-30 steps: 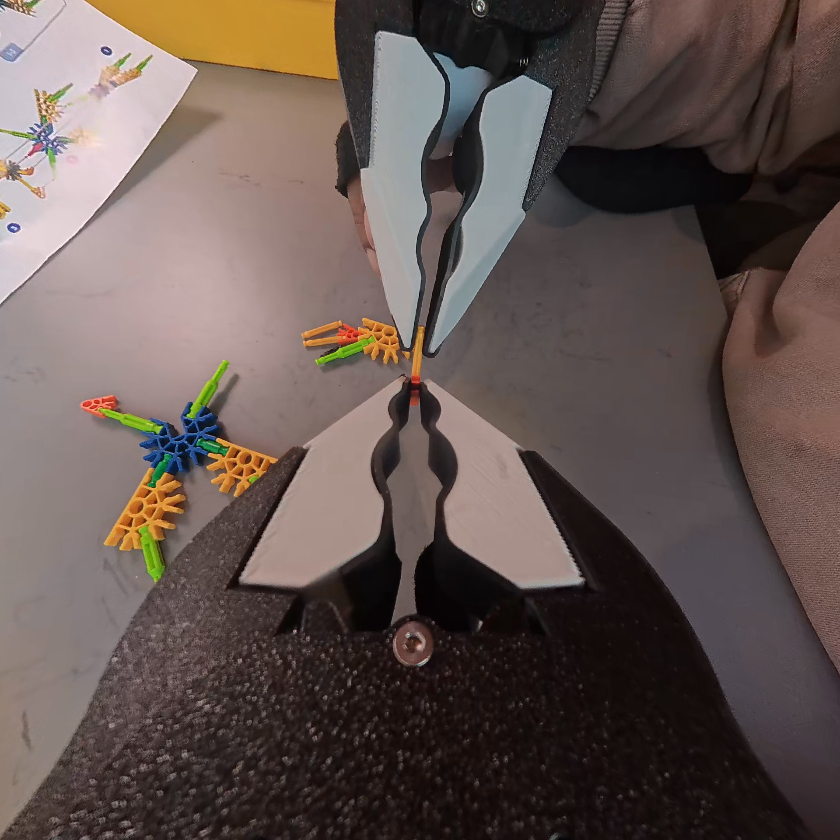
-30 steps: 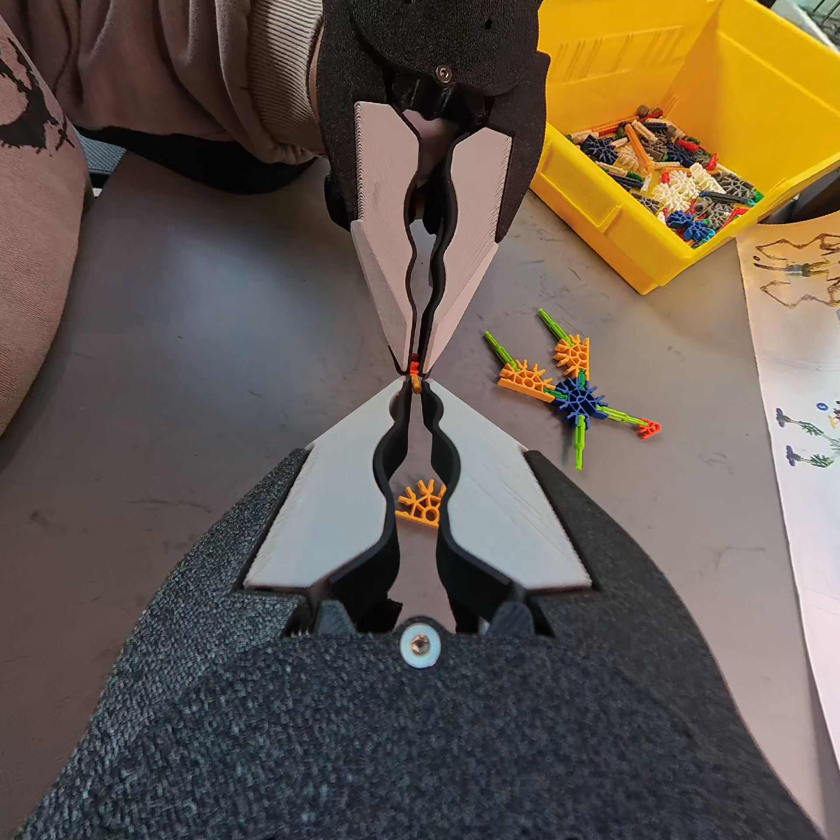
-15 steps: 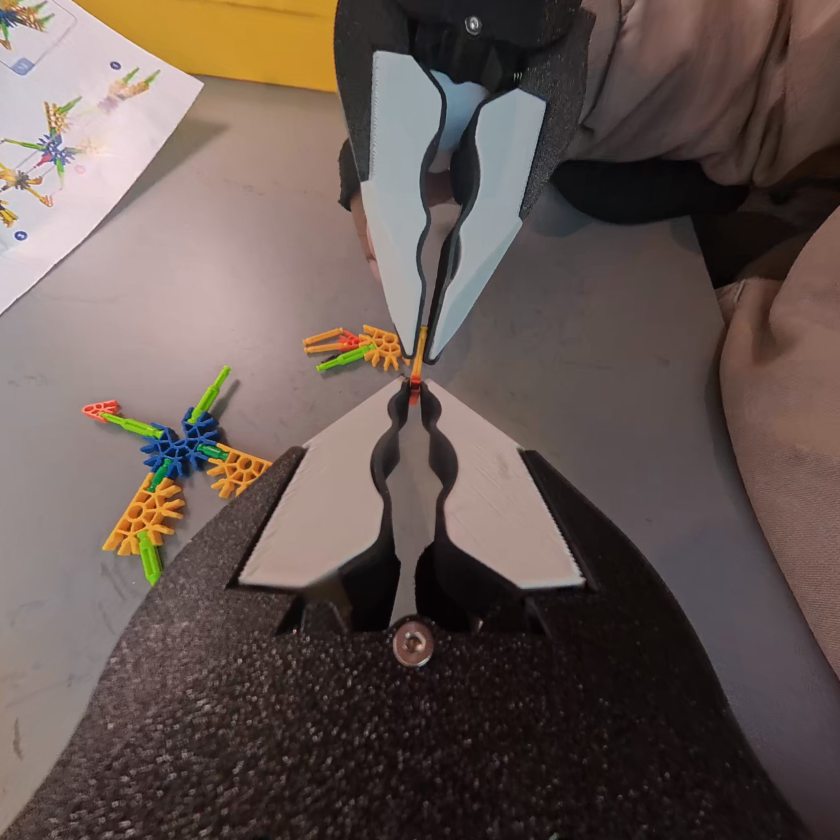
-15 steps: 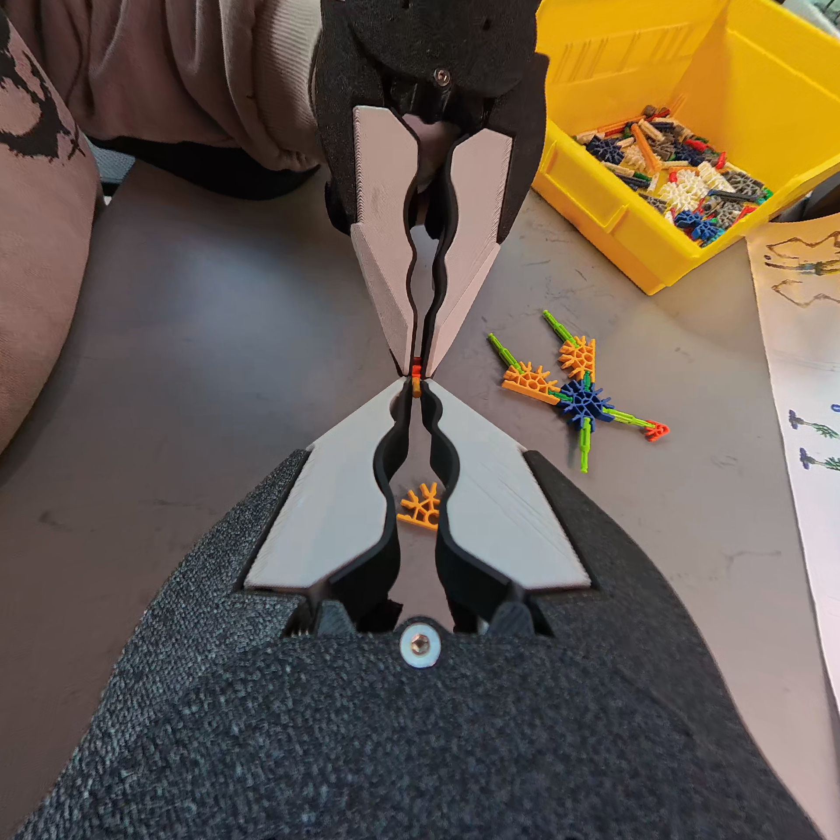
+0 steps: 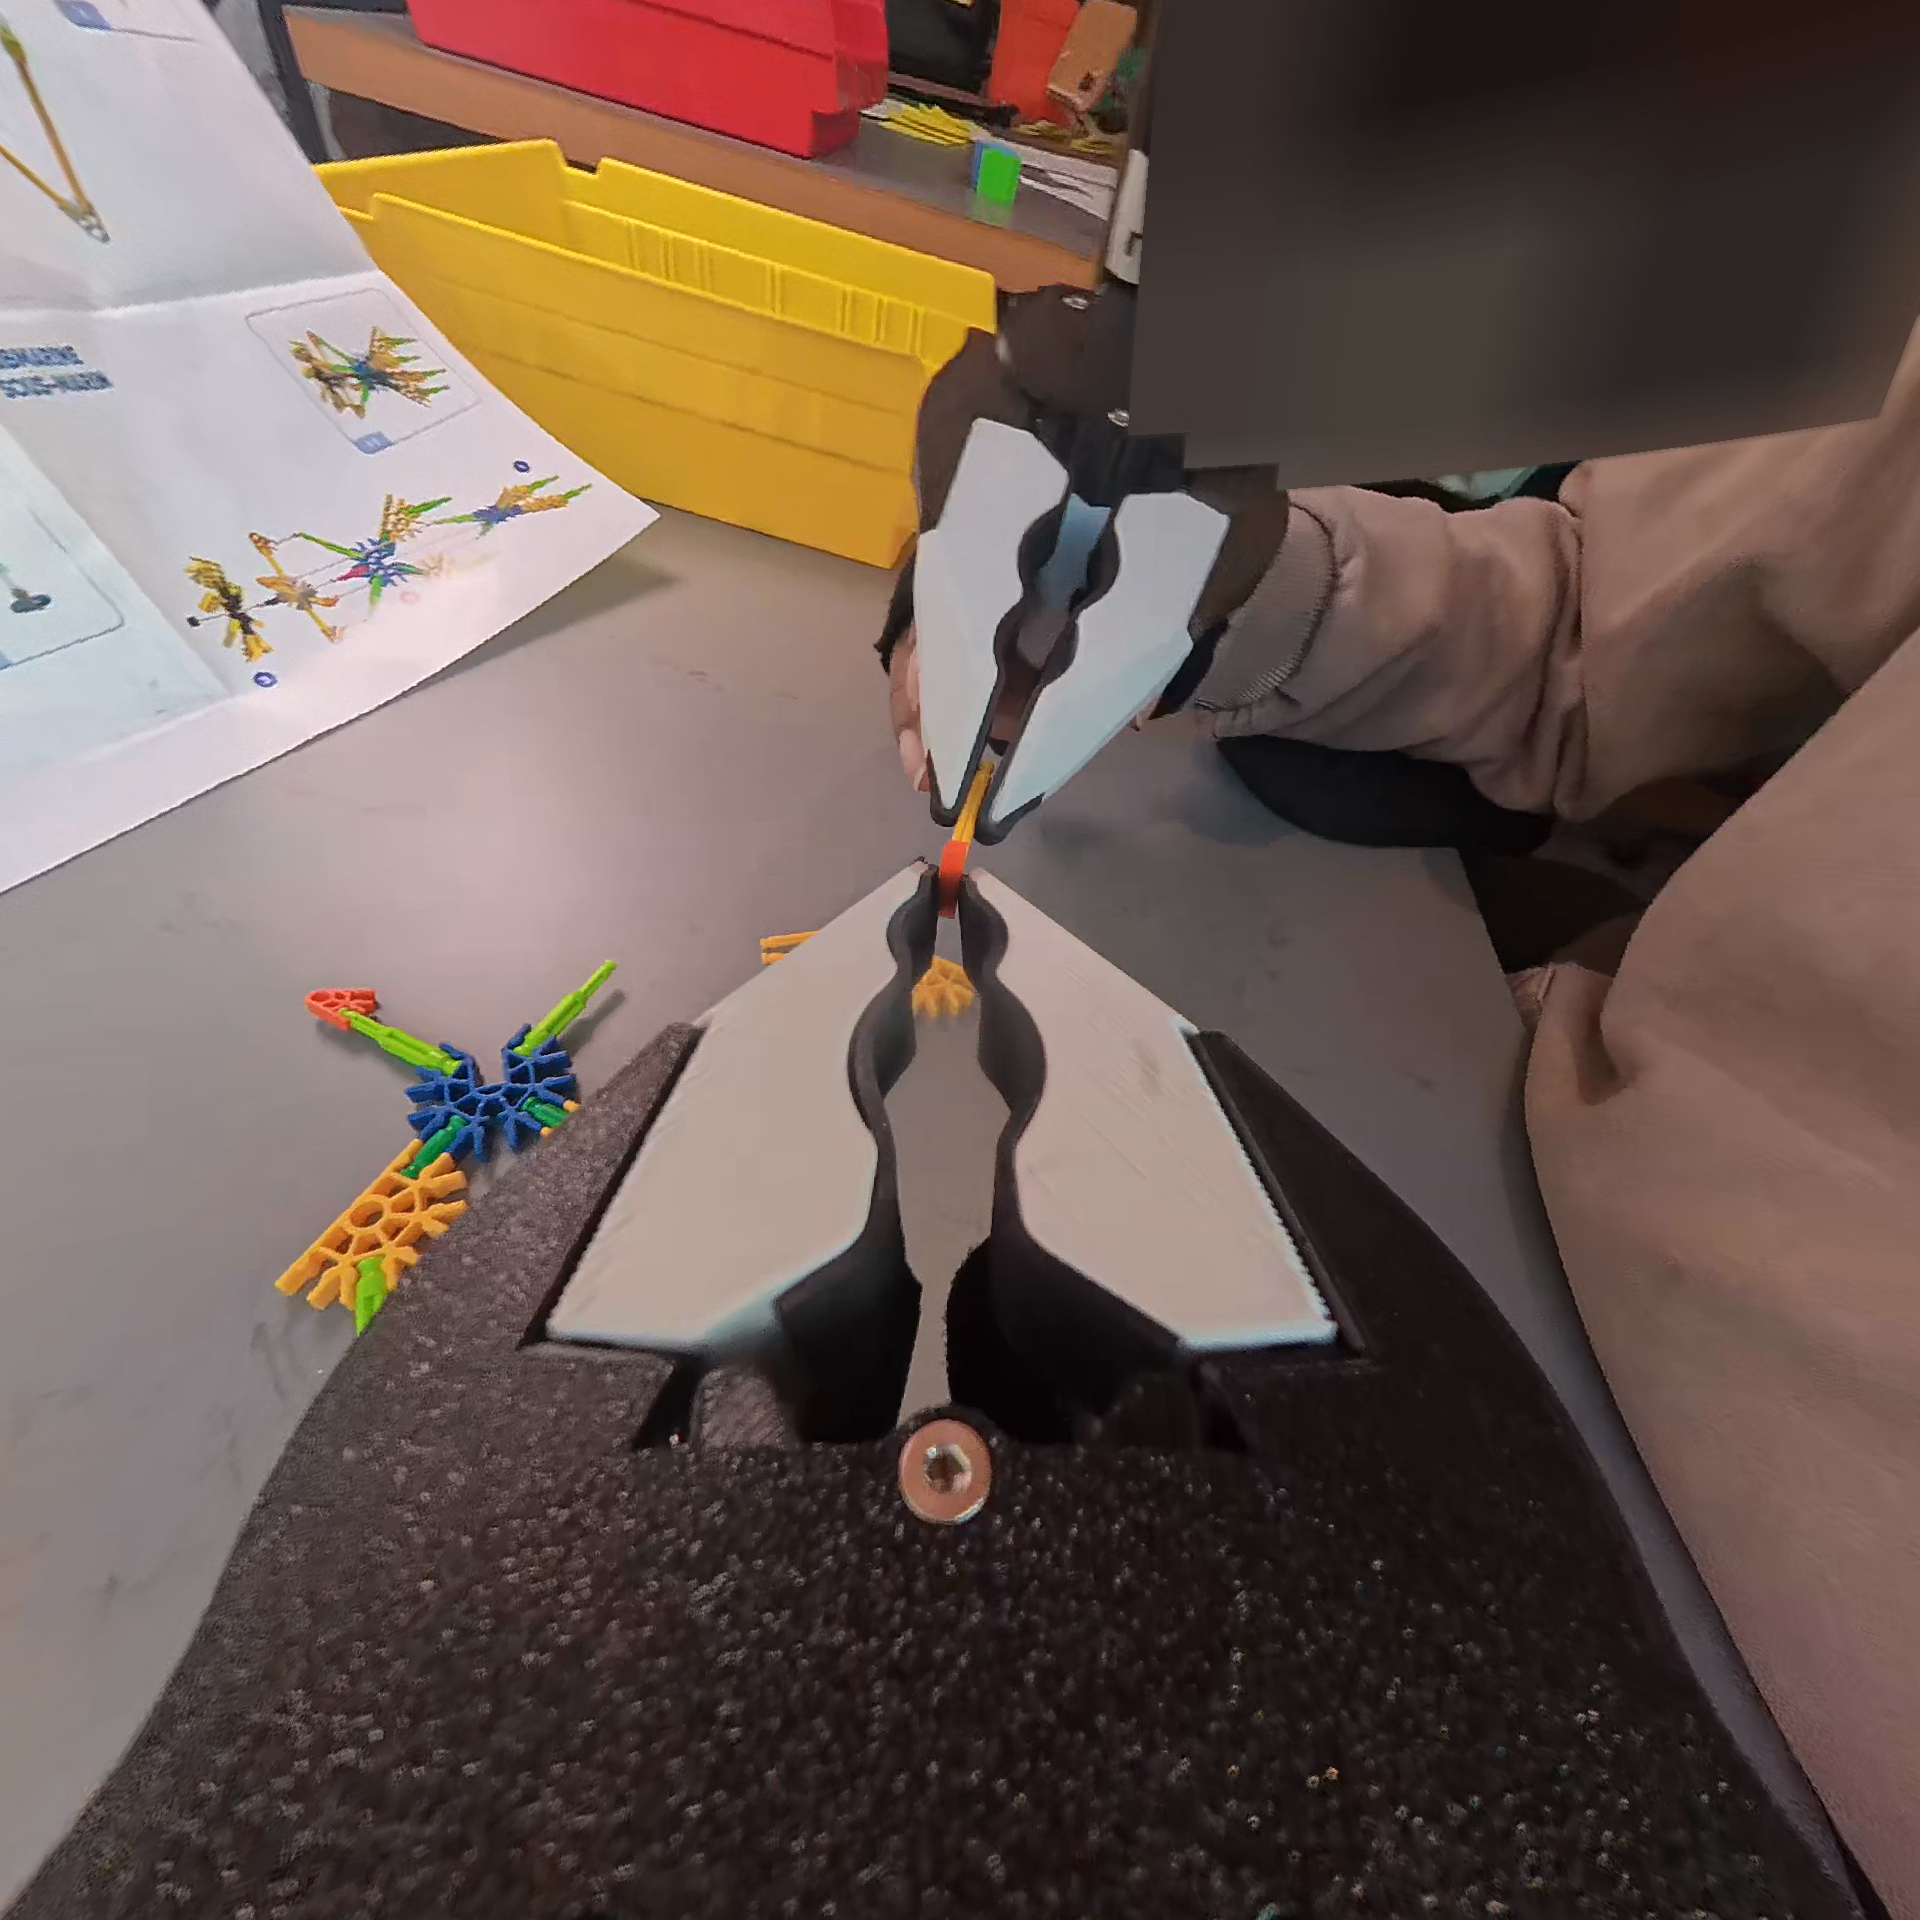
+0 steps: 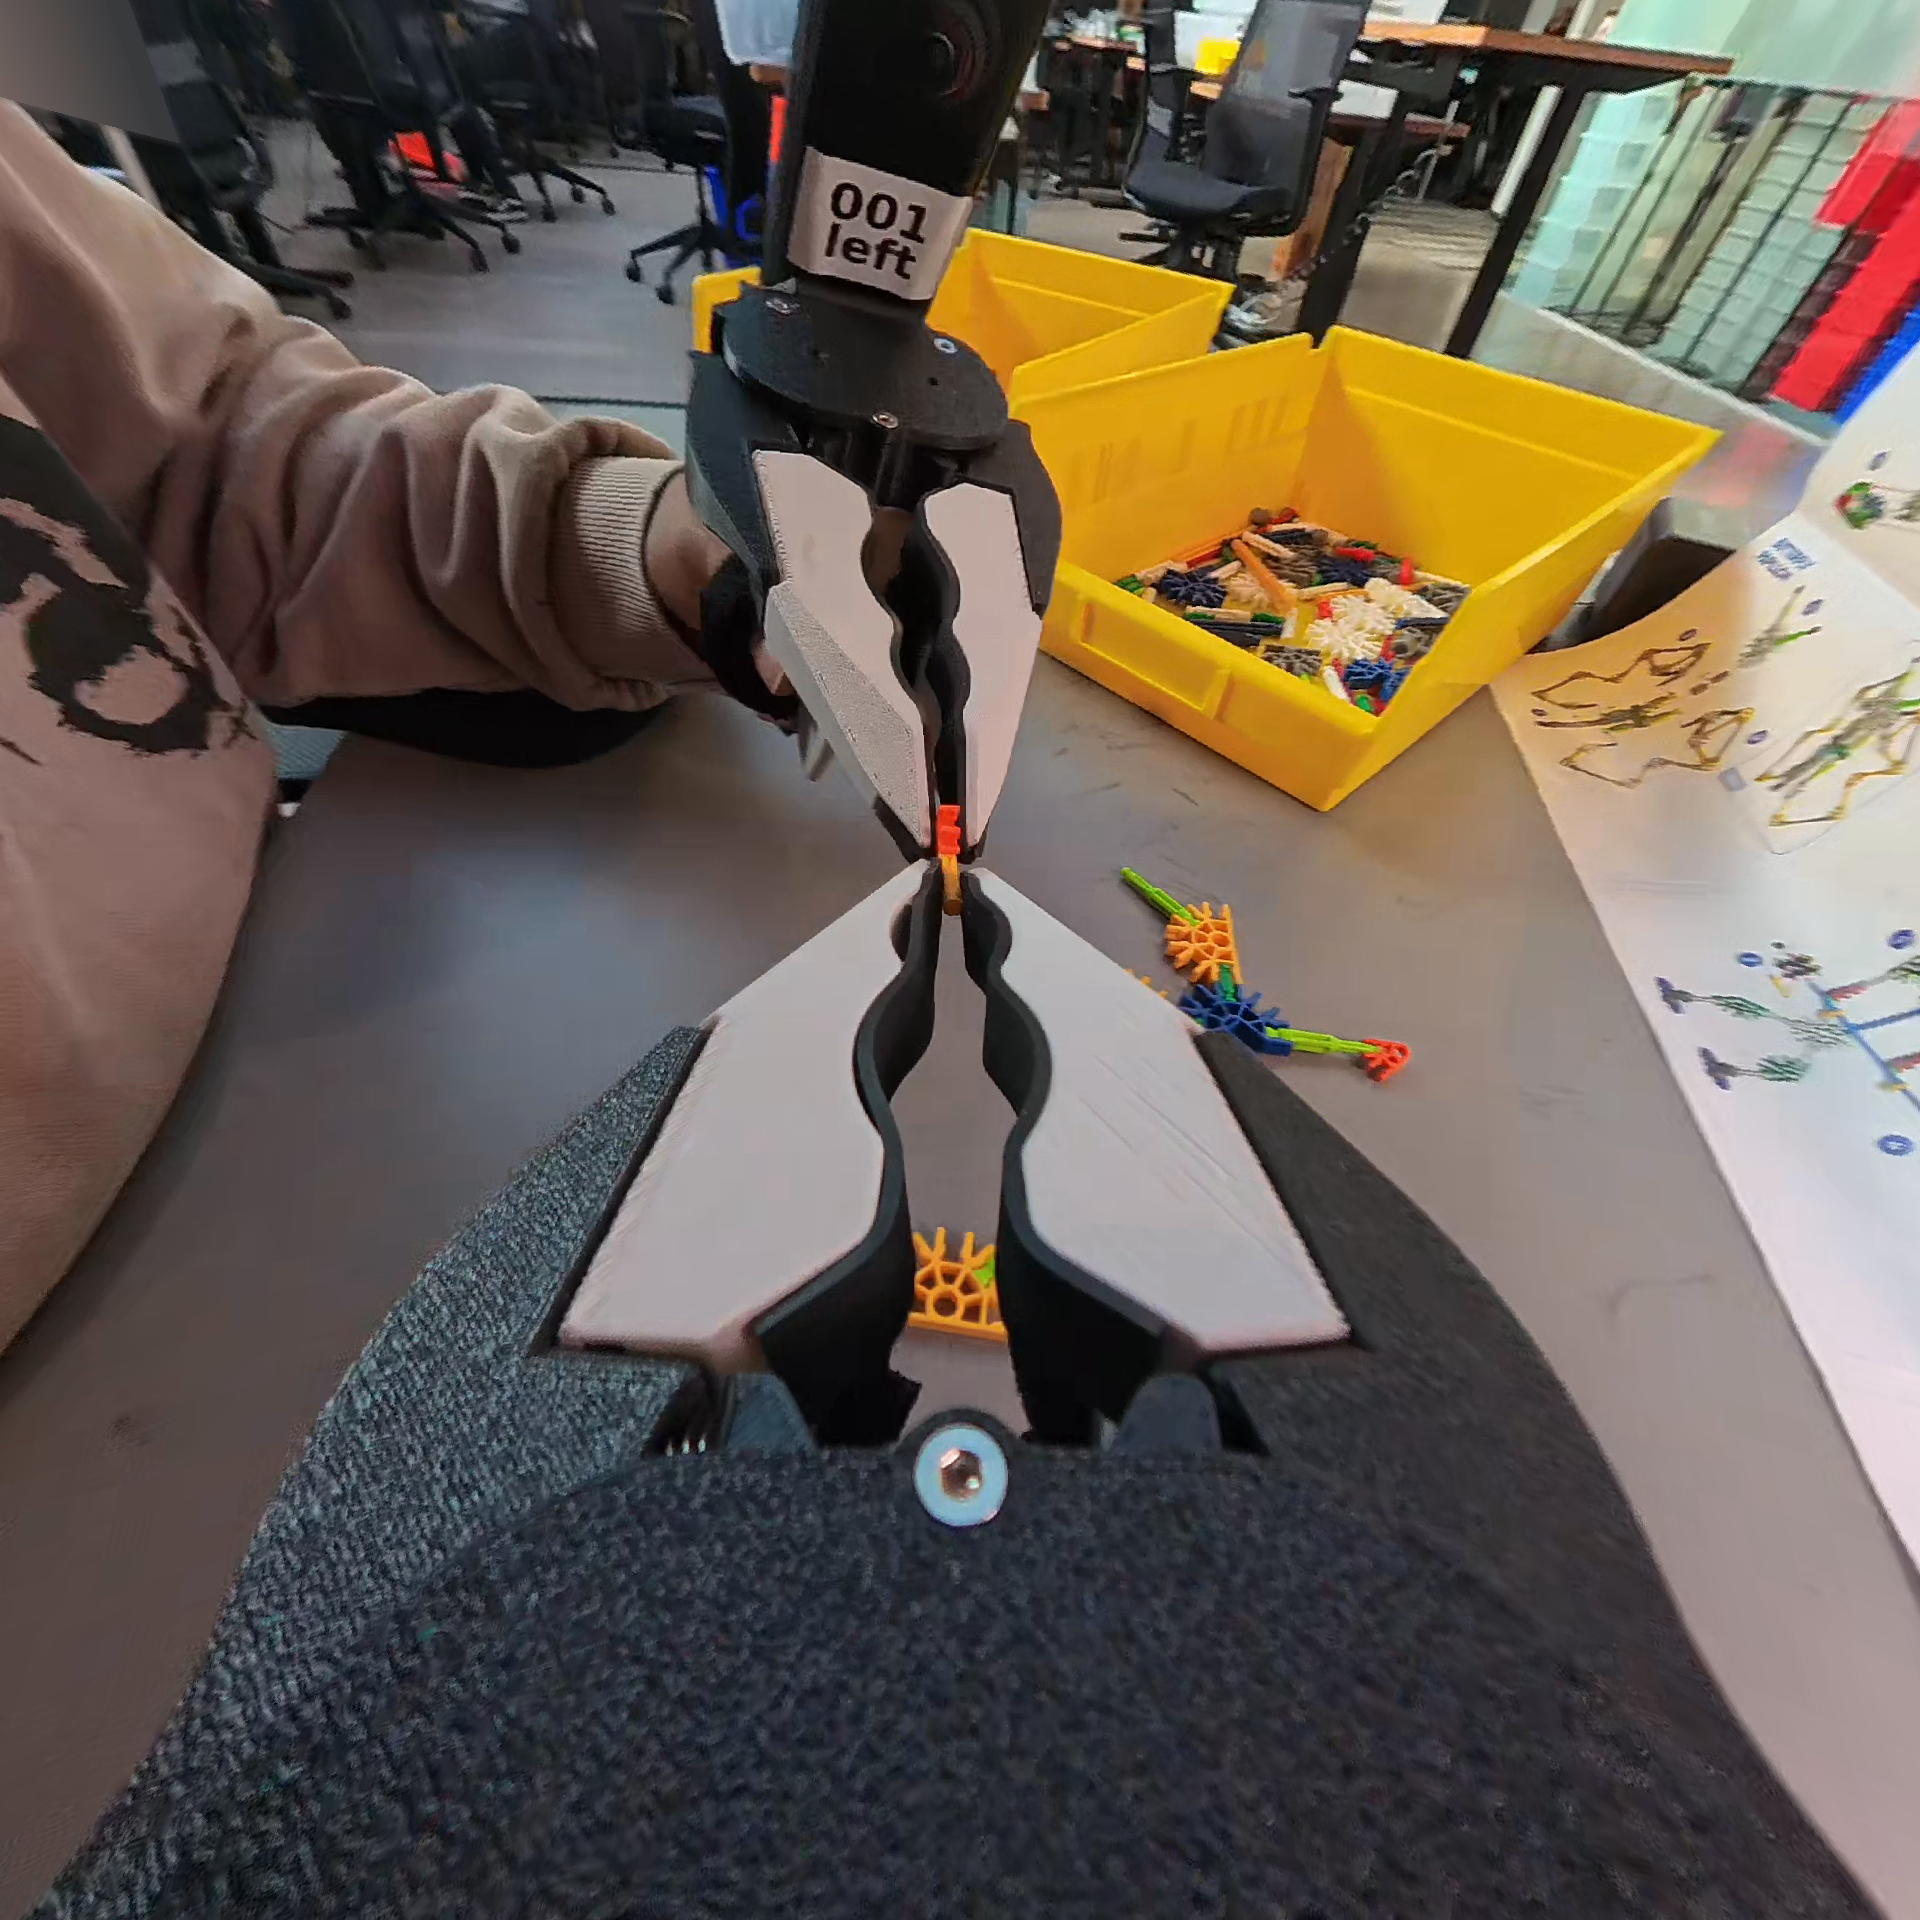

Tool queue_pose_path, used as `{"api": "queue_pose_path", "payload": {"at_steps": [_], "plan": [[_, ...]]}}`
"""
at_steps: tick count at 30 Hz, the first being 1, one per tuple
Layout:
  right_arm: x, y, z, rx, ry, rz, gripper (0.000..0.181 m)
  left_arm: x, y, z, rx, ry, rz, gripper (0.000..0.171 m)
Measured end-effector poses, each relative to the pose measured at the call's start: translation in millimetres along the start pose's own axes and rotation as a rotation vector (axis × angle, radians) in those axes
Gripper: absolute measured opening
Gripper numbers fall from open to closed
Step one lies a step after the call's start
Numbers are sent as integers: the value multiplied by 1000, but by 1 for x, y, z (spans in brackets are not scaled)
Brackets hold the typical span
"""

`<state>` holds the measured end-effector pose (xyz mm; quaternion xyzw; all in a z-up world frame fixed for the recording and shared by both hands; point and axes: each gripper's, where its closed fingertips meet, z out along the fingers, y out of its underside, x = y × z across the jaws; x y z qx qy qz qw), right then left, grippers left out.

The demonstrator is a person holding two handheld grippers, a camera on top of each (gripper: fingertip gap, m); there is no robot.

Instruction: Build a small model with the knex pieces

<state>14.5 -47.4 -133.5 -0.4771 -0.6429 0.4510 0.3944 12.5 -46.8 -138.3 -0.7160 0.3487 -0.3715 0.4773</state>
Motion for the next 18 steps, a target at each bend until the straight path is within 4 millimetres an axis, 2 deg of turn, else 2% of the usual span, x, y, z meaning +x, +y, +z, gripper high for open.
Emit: {"api": "queue_pose_path", "payload": {"at_steps": [5, 12, 14, 18], "plan": [[24, 1, 10, -81, 302, -189, 0, -29, -1, -1, 79, -139, -142, 3], [42, 6, 22, -255, 614, -484, 0, -52, 2, 1, 156, -254, -338, 2], [45, 8, 24, -297, 653, -566, 1, -54, 3, 1, 186, -225, -433, 2], [48, 6, 23, -319, 684, -681, 0, -53, 0, 0, 290, -57, -666, 3]]}}
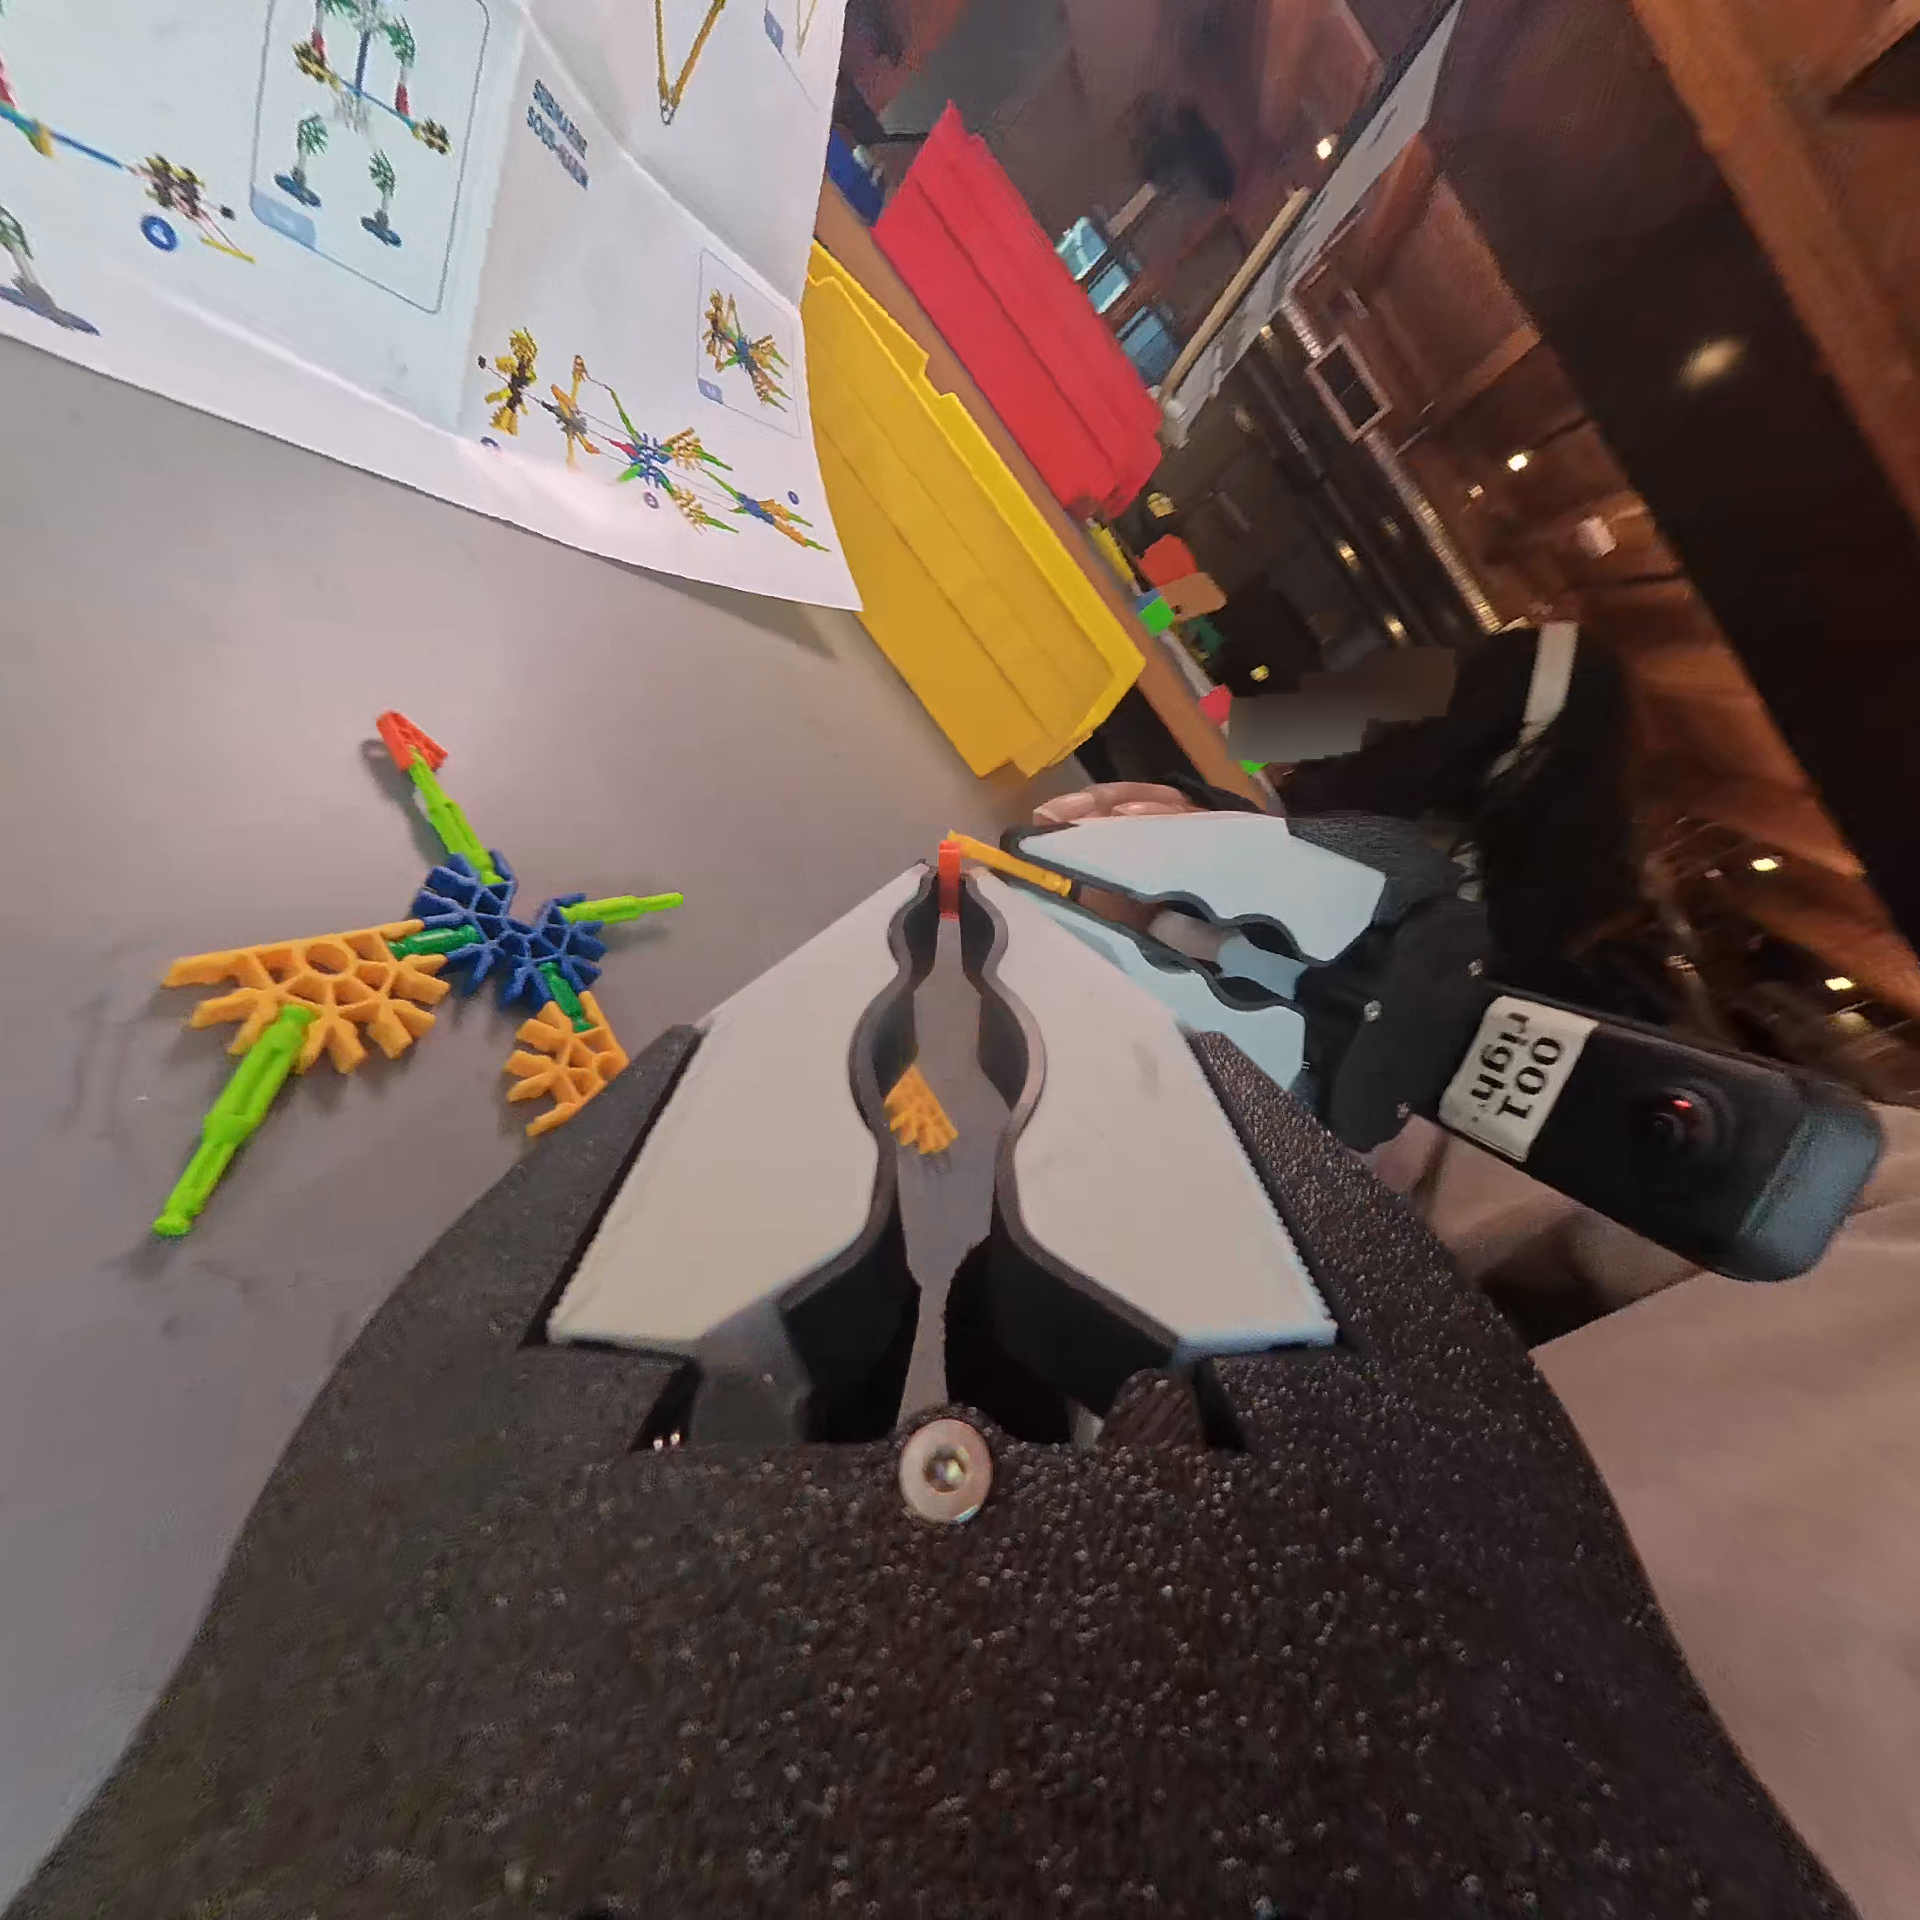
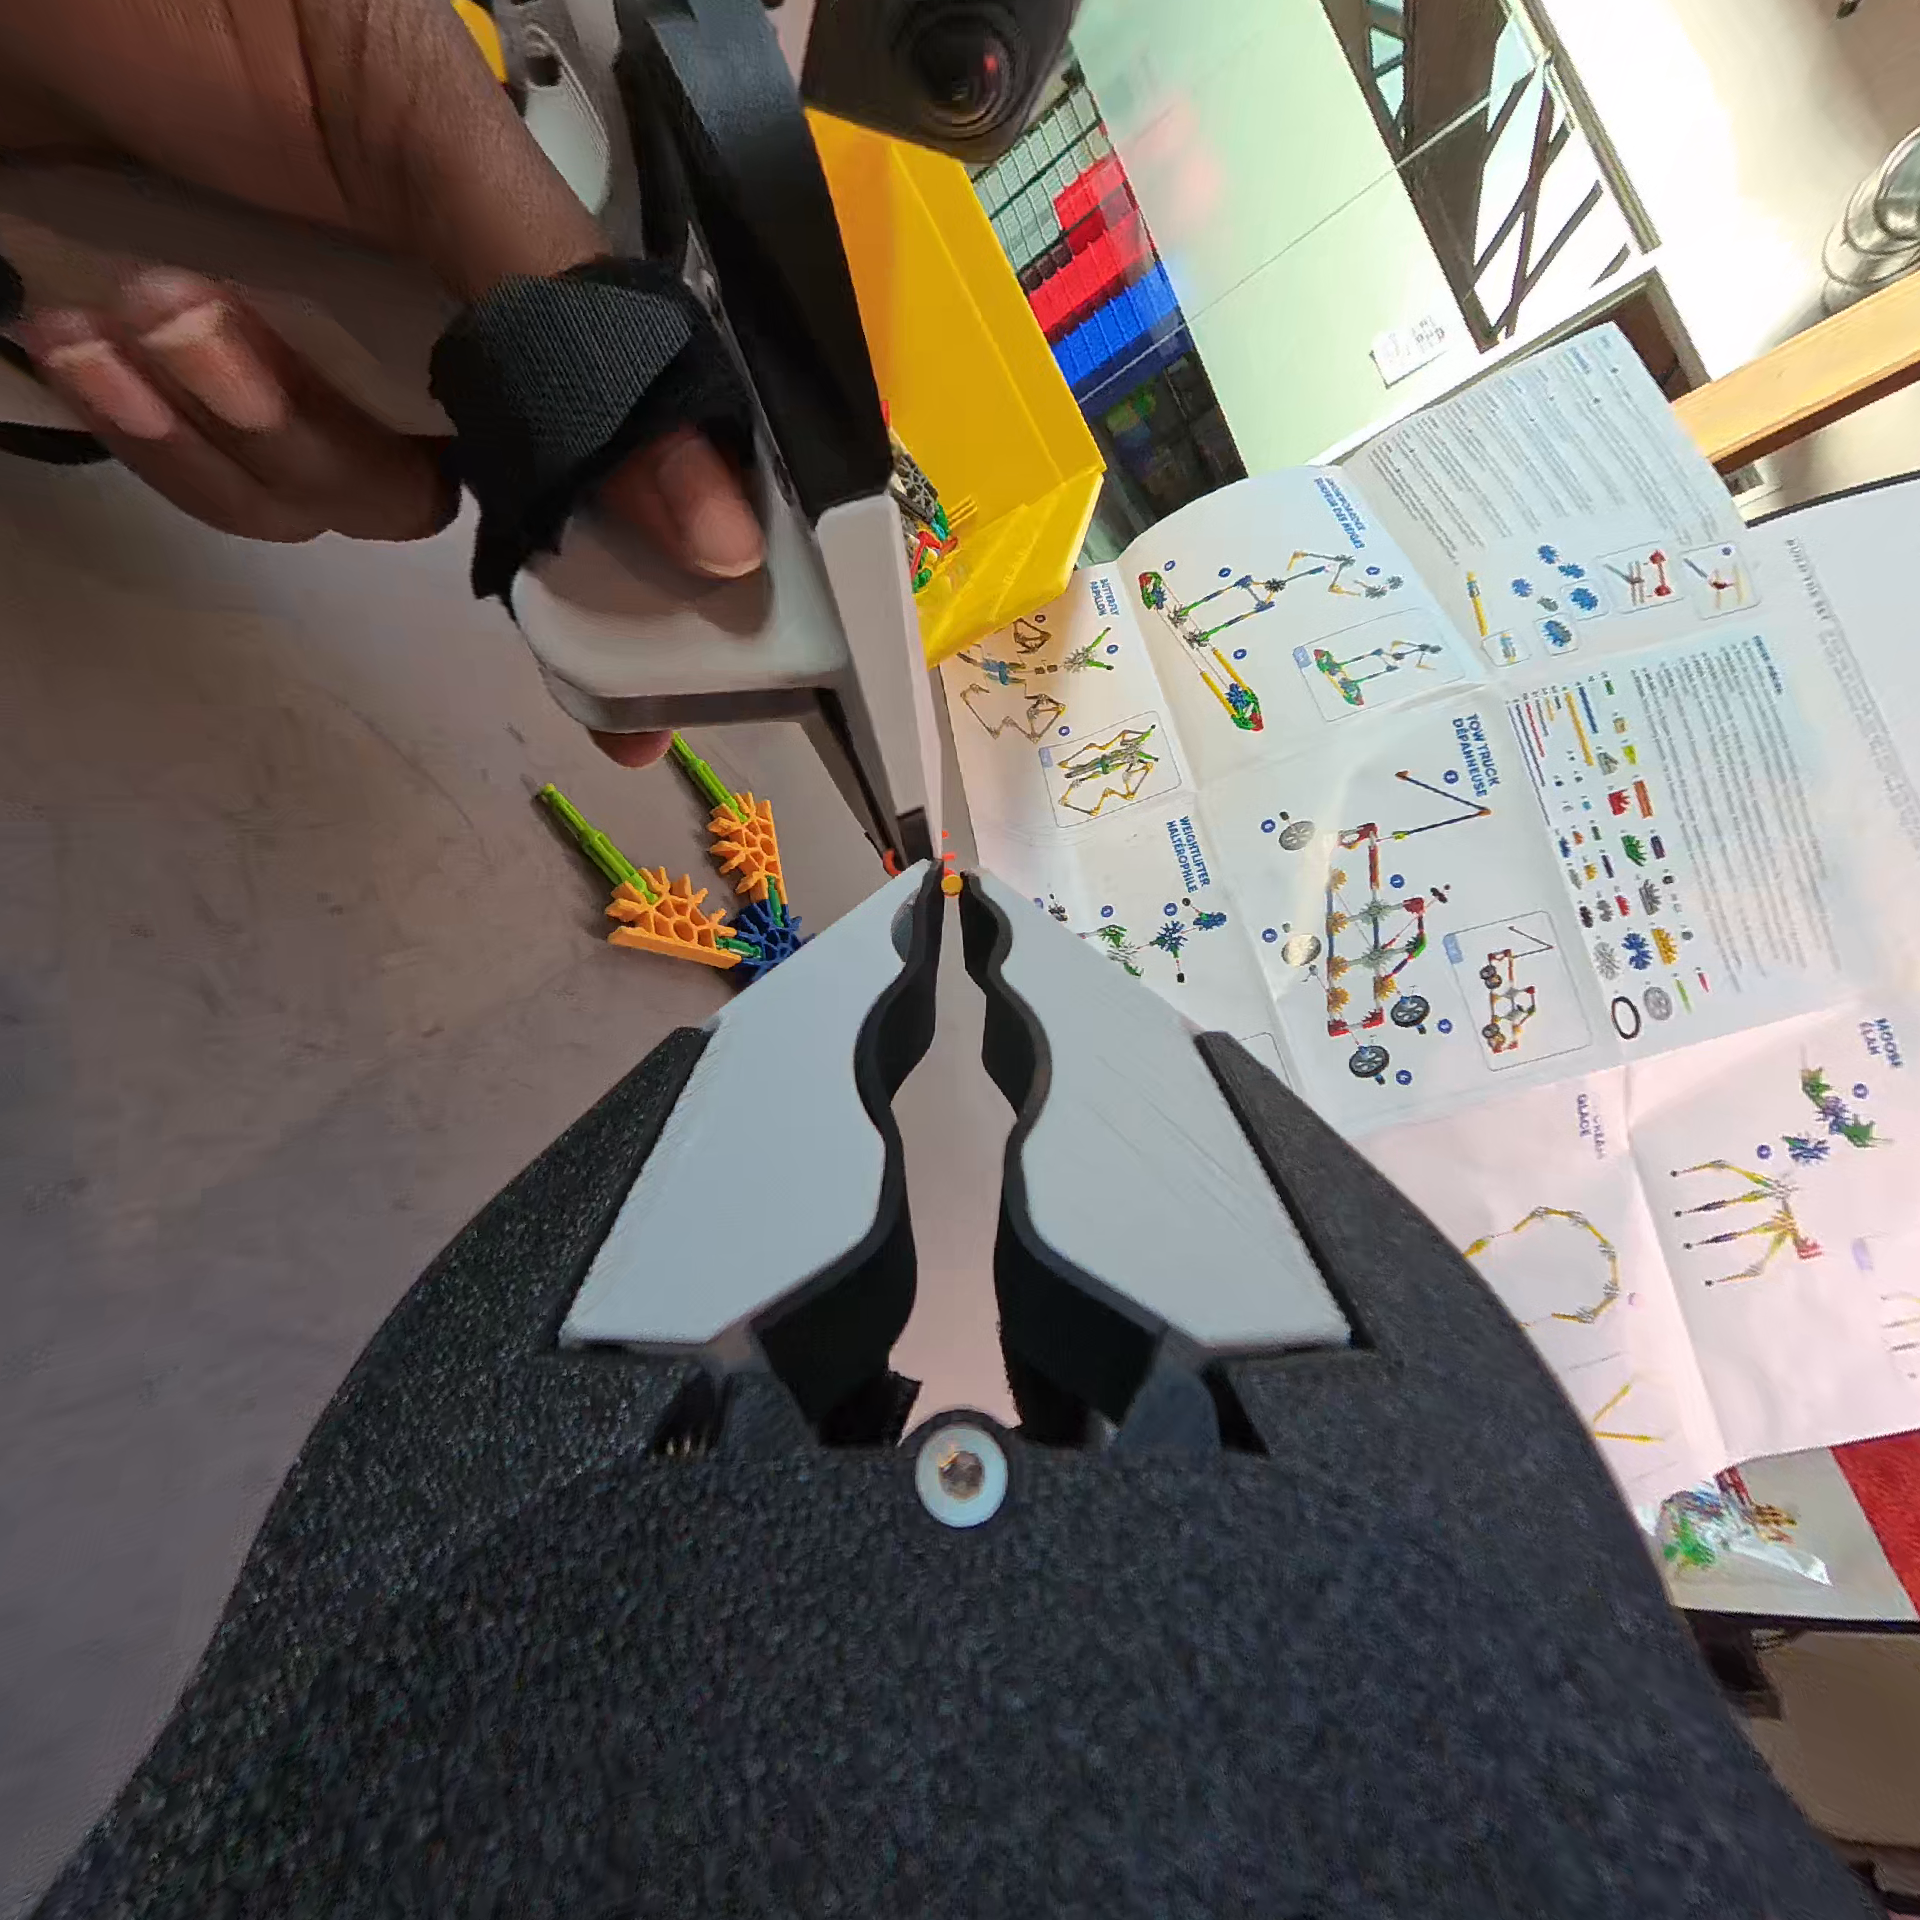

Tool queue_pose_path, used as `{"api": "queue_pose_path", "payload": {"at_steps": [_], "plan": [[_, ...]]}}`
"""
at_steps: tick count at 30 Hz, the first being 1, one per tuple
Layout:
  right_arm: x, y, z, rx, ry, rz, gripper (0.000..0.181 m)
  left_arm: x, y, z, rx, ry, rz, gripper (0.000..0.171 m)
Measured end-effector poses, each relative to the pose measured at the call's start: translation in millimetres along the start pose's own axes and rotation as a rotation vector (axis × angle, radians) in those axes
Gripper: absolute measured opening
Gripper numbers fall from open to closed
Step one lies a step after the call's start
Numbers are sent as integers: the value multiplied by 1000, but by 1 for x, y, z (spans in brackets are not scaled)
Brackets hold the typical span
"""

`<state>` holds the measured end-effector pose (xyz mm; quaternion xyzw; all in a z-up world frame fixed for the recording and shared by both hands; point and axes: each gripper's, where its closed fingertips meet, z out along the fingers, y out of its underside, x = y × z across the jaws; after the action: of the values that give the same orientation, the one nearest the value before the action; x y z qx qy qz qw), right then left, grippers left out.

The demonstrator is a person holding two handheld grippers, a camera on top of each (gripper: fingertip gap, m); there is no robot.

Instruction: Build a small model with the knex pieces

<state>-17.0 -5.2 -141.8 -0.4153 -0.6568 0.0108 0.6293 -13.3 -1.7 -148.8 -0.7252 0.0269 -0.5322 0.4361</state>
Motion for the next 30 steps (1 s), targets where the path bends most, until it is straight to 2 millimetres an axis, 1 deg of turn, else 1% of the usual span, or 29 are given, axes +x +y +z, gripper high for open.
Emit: {"api": "queue_pose_path", "payload": {"at_steps": [1, 2, 3, 4, 5, 7, 8, 9, 10, 11, 13, 14, 15, 16, 17, 18, 19, 20, 21, 23, 24, 25, 26, 27, 28, 30], "plan": [[7, 1, -1, 4, 18, 8, 0, 1, 0, -1, 3, 27, -31, 2], [15, 2, -3, 33, 22, 53, 0, 3, -1, -2, 8, 48, -30, 3], [30, 7, -6, 44, 43, 128, 0, 8, -2, -4, 11, 85, -13, 3], [50, 17, -10, 40, 79, 193, 0, 13, -4, -6, 8, 113, 8, 3], [76, 32, -17, 15, 140, 227, 1, 16, -5, -7, 7, 124, 40, 3], [134, 76, -39, -90, 286, 267, 1, 23, -7, -9, -4, 137, 121, 3], [159, 103, -54, -162, 338, 306, 1, 23, -7, -9, -9, 126, 161, 3], [180, 132, -70, -239, 384, 356, 1, 23, -7, -9, -17, 111, 200, 3], [195, 164, -88, -325, 422, 400, 1, 23, -6, -8, -23, 94, 238, 3], [204, 198, -105, -426, 453, 440, 1, 22, -6, -8, -26, 79, 273, 3], [206, 261, -135, -613, 492, 510, 3, 24, -3, -5, -37, 68, 333, 3], [205, 283, -145, -659, 514, 531, 10, 26, -2, -4, -42, 71, 355, 3], [205, 294, -151, -670, 528, 535, 20, 29, 0, -2, -46, 82, 366, 3], [206, 296, -153, -662, 543, 529, 25, 32, 1, -1, -51, 100, 365, 3], [210, 287, -150, -621, 546, 512, 32, 34, 3, 0, -53, 114, 357, 3], [213, 266, -142, -545, 530, 476, 36, 36, 3, 1, -54, 126, 347, 3], [212, 238, -130, -449, 494, 424, 37, 38, 4, 1, -54, 140, 337, 3], [205, 204, -116, -336, 424, 360, 38, 40, 5, 1, -54, 158, 325, 3], [187, 163, -101, -208, 312, 292, 38, 43, 5, 1, -50, 177, 310, 3], [132, 86, -80, 22, 57, 178, 36, 51, 5, 0, -44, 239, 260, 3], [103, 55, -73, 108, -49, 159, 36, 54, 5, 0, -40, 271, 231, 3], [75, 29, -68, 170, -146, 143, 36, 58, 5, -1, -36, 301, 202, 3], [50, 11, -63, 202, -216, 111, 36, 62, 5, -1, -33, 332, 175, 3], [32, -1, -57, 215, -249, 65, 35, 65, 6, -2, -34, 355, 150, 3], [18, -10, -53, 230, -268, 20, 33, 66, 7, -1, -40, 364, 129, 3], [7, -26, -48, 274, -267, 16, 27, 69, 11, -1, -51, 391, 98, 3]]}}
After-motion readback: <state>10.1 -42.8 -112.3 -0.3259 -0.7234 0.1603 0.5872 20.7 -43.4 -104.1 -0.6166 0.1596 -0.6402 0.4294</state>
